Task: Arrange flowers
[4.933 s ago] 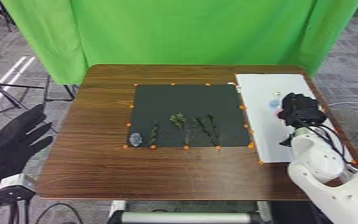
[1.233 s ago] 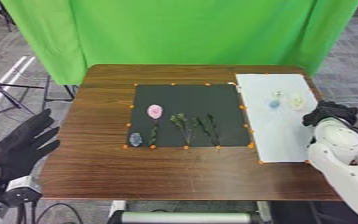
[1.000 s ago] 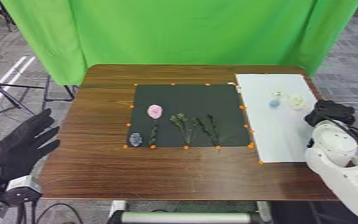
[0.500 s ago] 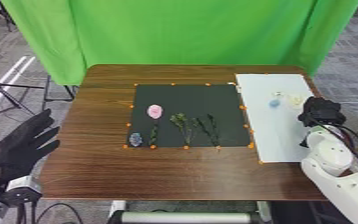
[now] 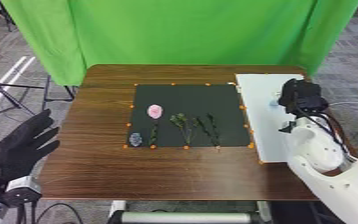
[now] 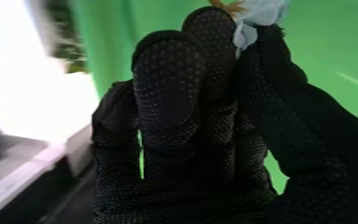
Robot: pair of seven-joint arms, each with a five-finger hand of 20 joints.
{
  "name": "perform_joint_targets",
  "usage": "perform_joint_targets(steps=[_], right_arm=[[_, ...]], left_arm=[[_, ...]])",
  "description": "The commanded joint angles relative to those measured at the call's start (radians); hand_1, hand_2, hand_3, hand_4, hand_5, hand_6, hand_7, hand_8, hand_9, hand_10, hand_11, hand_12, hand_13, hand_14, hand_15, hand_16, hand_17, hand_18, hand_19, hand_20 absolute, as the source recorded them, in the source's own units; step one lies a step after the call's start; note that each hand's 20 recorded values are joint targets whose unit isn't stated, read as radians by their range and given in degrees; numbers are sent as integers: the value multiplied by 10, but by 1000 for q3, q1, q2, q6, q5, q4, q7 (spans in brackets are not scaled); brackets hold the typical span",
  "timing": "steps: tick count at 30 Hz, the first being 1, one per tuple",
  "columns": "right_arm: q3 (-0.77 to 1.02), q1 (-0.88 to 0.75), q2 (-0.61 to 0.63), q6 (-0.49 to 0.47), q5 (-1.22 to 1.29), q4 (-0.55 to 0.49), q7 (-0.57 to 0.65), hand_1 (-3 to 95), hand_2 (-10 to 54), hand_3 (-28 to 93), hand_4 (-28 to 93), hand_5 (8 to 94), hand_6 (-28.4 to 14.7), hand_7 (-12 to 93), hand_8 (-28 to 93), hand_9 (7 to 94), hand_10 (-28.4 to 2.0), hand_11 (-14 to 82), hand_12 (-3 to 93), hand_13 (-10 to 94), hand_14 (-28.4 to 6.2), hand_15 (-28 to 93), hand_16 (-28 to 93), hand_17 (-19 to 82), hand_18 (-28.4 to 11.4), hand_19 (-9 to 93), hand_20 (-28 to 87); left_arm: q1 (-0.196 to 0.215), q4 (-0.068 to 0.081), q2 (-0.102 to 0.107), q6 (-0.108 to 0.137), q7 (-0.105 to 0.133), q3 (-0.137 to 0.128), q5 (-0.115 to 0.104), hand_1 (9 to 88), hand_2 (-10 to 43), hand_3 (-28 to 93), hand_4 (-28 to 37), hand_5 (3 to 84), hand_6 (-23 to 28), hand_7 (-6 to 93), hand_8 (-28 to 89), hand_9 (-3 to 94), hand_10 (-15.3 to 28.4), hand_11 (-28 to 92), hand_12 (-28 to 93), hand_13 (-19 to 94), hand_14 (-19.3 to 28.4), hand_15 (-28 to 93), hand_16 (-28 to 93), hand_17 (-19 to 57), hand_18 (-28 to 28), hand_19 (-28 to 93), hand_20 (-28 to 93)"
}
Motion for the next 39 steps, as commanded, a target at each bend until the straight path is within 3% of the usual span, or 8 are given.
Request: perform_joint_targets(steps=[1, 8, 20, 33, 39], right_arm=[[-189, 212, -168, -35, 51, -27, -130, 500, -95, 824, -283, 748, 20, 419, -11, 910, -44, 159, 485, 835, -15, 492, 351, 309, -187, 793, 476], [-327, 311, -299, -111, 67, 28, -196, 498, -95, 825, -283, 739, 22, 432, -12, 900, -45, 171, 512, 816, -19, 519, 365, 302, -183, 787, 479], [-406, 341, -406, -206, 56, 91, -189, 494, -95, 829, -283, 735, 23, 439, -22, 893, -50, 180, 517, 803, -23, 540, 358, 298, -185, 783, 482], [-467, 352, -458, -167, 6, 181, -134, 492, -95, 823, -283, 735, 26, 435, -28, 884, -54, 182, 510, 792, -26, 547, 354, 288, -185, 778, 484], [-465, 356, -452, -177, -14, 181, -124, 477, -95, 799, -283, 717, 29, 436, -19, 864, -57, 185, 506, 774, -25, 555, 344, 275, -184, 772, 488]], left_arm=[[3, -3, -1, 7, -15, 6, -1, 243, -10, 692, -282, 218, 11, 179, -93, 174, 92, 111, 202, 125, 117, 137, 80, -131, 189, 362, 94], [-4, 1, 8, 2, -19, 11, -1, 243, -10, 692, -282, 217, 11, 178, -93, 174, 91, 110, 202, 125, 117, 136, 82, -131, 189, 362, 94], [-13, 9, 20, -6, -32, 15, -4, 244, -10, 692, -282, 217, 10, 177, -92, 174, 92, 110, 203, 125, 118, 137, 82, -131, 190, 362, 94], [-28, 15, 30, -13, -45, 23, -5, 243, -10, 692, -282, 217, 11, 178, -93, 174, 93, 110, 203, 125, 117, 136, 81, -131, 189, 362, 93], [-22, 13, 27, -8, -40, 20, -4, 243, -10, 692, -282, 217, 11, 177, -92, 174, 91, 111, 203, 125, 117, 138, 82, -131, 189, 362, 94]])
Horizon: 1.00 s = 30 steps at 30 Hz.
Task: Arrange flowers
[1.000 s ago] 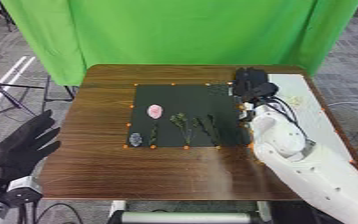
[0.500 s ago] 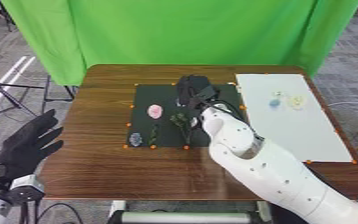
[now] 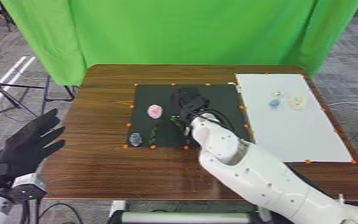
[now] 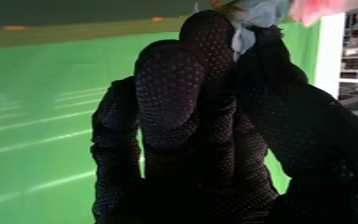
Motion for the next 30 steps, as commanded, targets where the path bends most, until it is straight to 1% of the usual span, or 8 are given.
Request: perform_joint_targets(steps=[1, 4, 7, 11, 16, 18, 25, 30], right_arm=[[4, 9, -1, 5, -36, -9, 25, 465, -95, 791, -283, 705, 26, 431, -21, 841, -61, 202, 499, 757, -31, 575, 326, 265, -185, 769, 493], [11, 9, -2, 3, -27, -11, 22, 438, -95, 783, -283, 692, 23, 425, -27, 802, -69, 255, 473, 724, -39, 612, 300, 243, -186, 762, 508], [15, 9, -3, -3, -31, -14, 22, 393, -95, 773, -283, 671, 26, 404, -36, 728, -86, 364, 410, 680, -51, 654, 293, 225, -192, 757, 523], [14, 11, 0, -24, -49, -15, 27, 335, -95, 811, -283, 658, 32, 333, -53, 679, -96, 441, 337, 648, -60, 681, 289, 208, -198, 753, 532], [24, 8, 1, -40, -47, -19, 23, 304, -95, 836, -283, 640, 36, 320, -170, 667, -96, 455, 318, 642, -61, 687, 283, 204, -200, 751, 536], [26, 9, 3, -33, -31, -20, 18, 295, -95, 833, -283, 633, 35, 317, -175, 666, -96, 456, 317, 642, -61, 687, 283, 203, -200, 752, 537], [56, 2, 21, -51, -56, -44, 59, 264, -95, 827, -283, 591, 16, 289, -163, 647, -101, 436, 306, 634, -69, 688, 282, 194, -206, 751, 541], [129, -7, 68, -45, -29, -82, 130, 243, -78, 833, -283, 543, -5, 282, -150, 584, -116, 427, 305, 599, -81, 689, 275, 182, -213, 752, 548]], left_arm=[[10, -1, -2, -6, -6, -3, -3, 244, -10, 691, -282, 218, 11, 177, -93, 174, 91, 111, 203, 125, 117, 138, 82, -131, 189, 362, 94], [10, -1, -2, -3, -1, -3, -3, 243, -10, 692, -282, 217, 10, 177, -92, 174, 92, 111, 202, 125, 117, 138, 82, -131, 189, 362, 94], [9, 0, 0, -4, -3, -3, -2, 243, -10, 692, -282, 217, 11, 178, -92, 174, 92, 111, 202, 125, 117, 138, 81, -131, 189, 362, 94], [8, 1, 1, -4, -1, -1, -4, 243, -9, 692, -282, 217, 11, 177, -93, 174, 92, 111, 202, 125, 117, 137, 81, -131, 189, 363, 94], [15, -3, -4, 1, 2, -3, -2, 243, -10, 692, -282, 217, 10, 178, -93, 174, 91, 111, 202, 125, 117, 137, 81, -131, 189, 362, 94], [12, 0, -1, 1, 3, -2, -5, 244, -10, 692, -282, 217, 10, 178, -93, 174, 92, 111, 202, 125, 117, 138, 81, -131, 189, 362, 94], [18, -4, -9, 1, 5, -6, -3, 243, -10, 693, -282, 217, 11, 179, -93, 174, 92, 111, 202, 125, 117, 138, 81, -131, 190, 362, 94], [23, -8, -17, 5, 9, -6, -2, 243, -10, 693, -282, 217, 11, 178, -93, 174, 93, 112, 202, 125, 118, 138, 81, -131, 189, 362, 94]])
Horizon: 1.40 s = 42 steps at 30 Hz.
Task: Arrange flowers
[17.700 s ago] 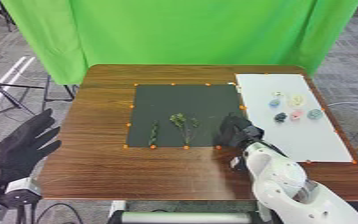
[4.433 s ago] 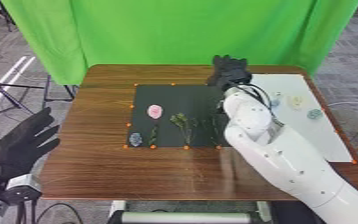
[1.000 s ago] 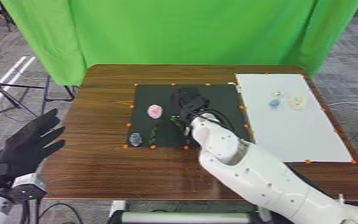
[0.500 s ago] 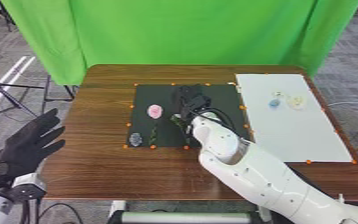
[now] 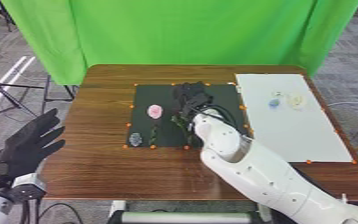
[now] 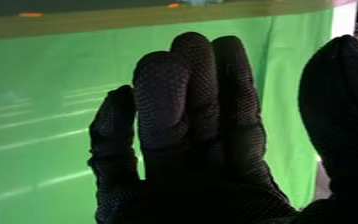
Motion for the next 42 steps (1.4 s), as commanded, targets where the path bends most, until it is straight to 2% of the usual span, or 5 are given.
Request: perform_joint_targets(steps=[1, 15, 26, 35, 42], right_arm=[[111, -6, 71, -12, 13, -53, 105, 240, -68, 835, -282, 526, -11, 282, -146, 559, -123, 423, 304, 580, -85, 684, 269, 177, -214, 753, 549], [315, -63, 293, -227, 132, 39, 344, 269, -41, 871, -230, 240, -78, 176, -80, 208, -196, 116, 277, 182, -174, 253, 219, 12, -213, 566, 330], [364, -133, 321, -253, 152, 29, 317, 287, -86, 873, -250, 252, -84, 180, -81, 270, -179, 145, 256, 310, -159, 247, 210, 33, -217, 574, 300], [334, -167, 337, -122, 74, 31, 233, 308, -95, 884, -282, 336, -52, 296, -134, 392, -142, 358, 261, 487, -76, 475, 173, 110, -198, 695, 383], [310, -165, 332, -67, 50, 63, 193, 352, -95, 879, -282, 438, -9, 382, -177, 523, -97, 441, 258, 601, -46, 517, 199, 155, -197, 728, 431]], left_arm=[[22, -10, -17, 4, 5, -7, 0, 243, -10, 693, -282, 217, 11, 178, -93, 174, 93, 112, 202, 125, 118, 139, 81, -131, 190, 362, 94], [47, -21, -36, 16, 18, -20, 1, 244, -10, 694, -282, 217, 11, 178, -93, 174, 93, 113, 201, 125, 118, 139, 81, -131, 190, 363, 94], [38, -18, -32, 11, 16, -17, 0, 244, -9, 693, -283, 217, 11, 179, -93, 174, 92, 113, 200, 125, 118, 140, 80, -131, 189, 363, 94], [46, -22, -24, 42, 36, -7, -2, 244, -8, 691, -282, 217, 11, 179, -93, 174, 92, 114, 201, 125, 118, 141, 80, -131, 190, 363, 94], [42, -19, -24, 33, 35, -10, -1, 246, -6, 693, -282, 222, 12, 184, -95, 181, 93, 120, 199, 134, 119, 149, 78, -129, 192, 367, 94]])
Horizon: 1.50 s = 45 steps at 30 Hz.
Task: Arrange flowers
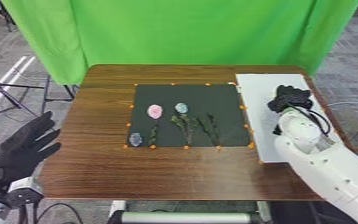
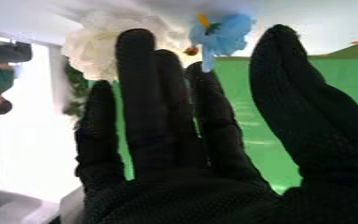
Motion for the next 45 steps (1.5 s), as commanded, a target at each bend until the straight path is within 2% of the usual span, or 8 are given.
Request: perform_joint_targets(steps=[1, 4, 5, 9, 13, 20, 26, 45], right_arm=[[-22, -3, 0, 27, -35, 28, -33, 379, -95, 855, -282, 474, 3, 402, -189, 573, -86, 395, 308, 630, -30, 488, 265, 171, -194, 733, 441], [-33, -2, 0, 44, -35, 40, -43, 446, -95, 797, -283, 548, 14, 469, -41, 687, -63, 247, 451, 705, -6, 466, 355, 208, -190, 750, 457], [-39, 0, 1, 52, -39, 47, -50, 462, -95, 791, -283, 575, 17, 485, -29, 693, -62, 235, 463, 729, 0, 466, 368, 221, -190, 757, 460], [-31, -17, 8, 104, -44, 45, -81, 513, -95, 788, -282, 680, 23, 495, -18, 831, -52, 185, 495, 799, 13, 439, 408, 266, -185, 770, 466], [-18, -37, 15, 167, -36, 5, -104, 513, -95, 818, -282, 724, 18, 480, -36, 868, -48, 172, 492, 833, 20, 427, 422, 304, -180, 776, 474], [-18, -45, -16, 211, -22, -163, -179, 512, -95, 832, -283, 743, 14, 466, -29, 881, -46, 163, 496, 847, 22, 420, 436, 314, -182, 778, 480], [-88, -5, -86, 192, -21, -236, -259, 511, -95, 834, -283, 740, 15, 467, -24, 881, -47, 161, 505, 847, 19, 421, 444, 311, -182, 777, 484], [-280, 92, -221, 101, -56, -141, -328, 501, -95, 837, -270, 726, 20, 472, -42, 871, -53, 155, 500, 829, 18, 419, 452, 294, -180, 765, 490]], left_arm=[[8, -5, 3, 8, 5, -2, -2, 245, -6, 694, -283, 223, 12, 185, -95, 181, 93, 121, 197, 134, 119, 151, 77, -129, 192, 367, 94], [5, -3, 2, 5, -2, -3, 0, 245, -6, 694, -283, 223, 12, 185, -97, 181, 92, 122, 195, 134, 119, 154, 74, -129, 192, 367, 93], [4, -3, 2, 4, -3, -4, -1, 246, -6, 694, -283, 223, 12, 186, -97, 181, 93, 122, 195, 134, 119, 154, 73, -129, 192, 367, 93], [4, -3, 3, 2, -7, -5, -1, 245, -7, 696, -283, 223, 12, 186, -97, 181, 93, 122, 193, 134, 119, 154, 72, -128, 192, 367, 93], [6, -3, 5, 1, -7, -9, -1, 246, -7, 695, -283, 223, 12, 186, -97, 181, 93, 122, 193, 134, 119, 153, 71, -128, 192, 368, 93], [0, -1, 8, -2, -15, -7, -1, 246, -7, 696, -282, 223, 12, 185, -97, 181, 92, 122, 192, 133, 119, 153, 71, -128, 192, 368, 92], [-6, 1, 10, -4, -21, 1, 0, 246, -7, 696, -283, 223, 12, 185, -97, 180, 93, 122, 192, 133, 119, 153, 72, -128, 192, 368, 92], [-12, 2, 12, 1, -22, 7, -2, 246, -7, 695, -283, 223, 12, 185, -97, 181, 93, 123, 191, 133, 118, 152, 72, -128, 192, 369, 92]])
